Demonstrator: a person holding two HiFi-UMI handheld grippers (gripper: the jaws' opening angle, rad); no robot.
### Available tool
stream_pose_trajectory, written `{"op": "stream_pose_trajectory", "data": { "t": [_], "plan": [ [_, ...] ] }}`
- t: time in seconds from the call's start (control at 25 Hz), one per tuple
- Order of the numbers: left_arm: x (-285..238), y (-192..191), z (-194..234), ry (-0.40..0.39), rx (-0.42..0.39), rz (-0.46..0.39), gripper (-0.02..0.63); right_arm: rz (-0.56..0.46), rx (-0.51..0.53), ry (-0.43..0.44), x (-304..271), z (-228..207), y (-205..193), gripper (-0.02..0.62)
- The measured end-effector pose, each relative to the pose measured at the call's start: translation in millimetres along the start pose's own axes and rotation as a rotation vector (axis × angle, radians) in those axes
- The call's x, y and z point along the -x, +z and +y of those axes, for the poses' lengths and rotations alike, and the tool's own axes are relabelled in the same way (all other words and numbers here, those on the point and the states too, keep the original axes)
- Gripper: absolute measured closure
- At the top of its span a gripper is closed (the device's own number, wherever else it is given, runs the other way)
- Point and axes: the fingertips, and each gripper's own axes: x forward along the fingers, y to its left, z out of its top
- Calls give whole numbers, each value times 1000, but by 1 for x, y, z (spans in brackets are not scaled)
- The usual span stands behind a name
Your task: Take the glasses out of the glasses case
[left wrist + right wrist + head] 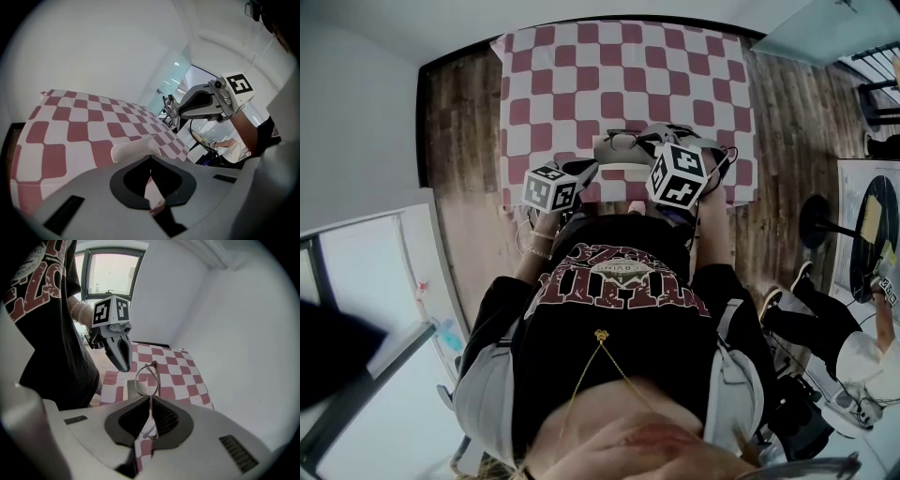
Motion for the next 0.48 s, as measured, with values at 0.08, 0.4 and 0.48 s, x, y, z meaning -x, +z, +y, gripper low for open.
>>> {"op": "stream_pose_trajectory", "data": {
  "t": [0.08, 0.4, 0.48],
  "plan": [
    [-1, -2, 0, -2, 1, 4, 598, -1, 0, 7, 2, 1, 1, 563],
    [-6, -7, -2, -6, 2, 10, 598, -13, -12, 0, 15, -1, 6, 563],
    [-7, -8, -3, -6, 5, 14, 598, -15, -10, -4, 20, -3, 8, 563]
  ]
}}
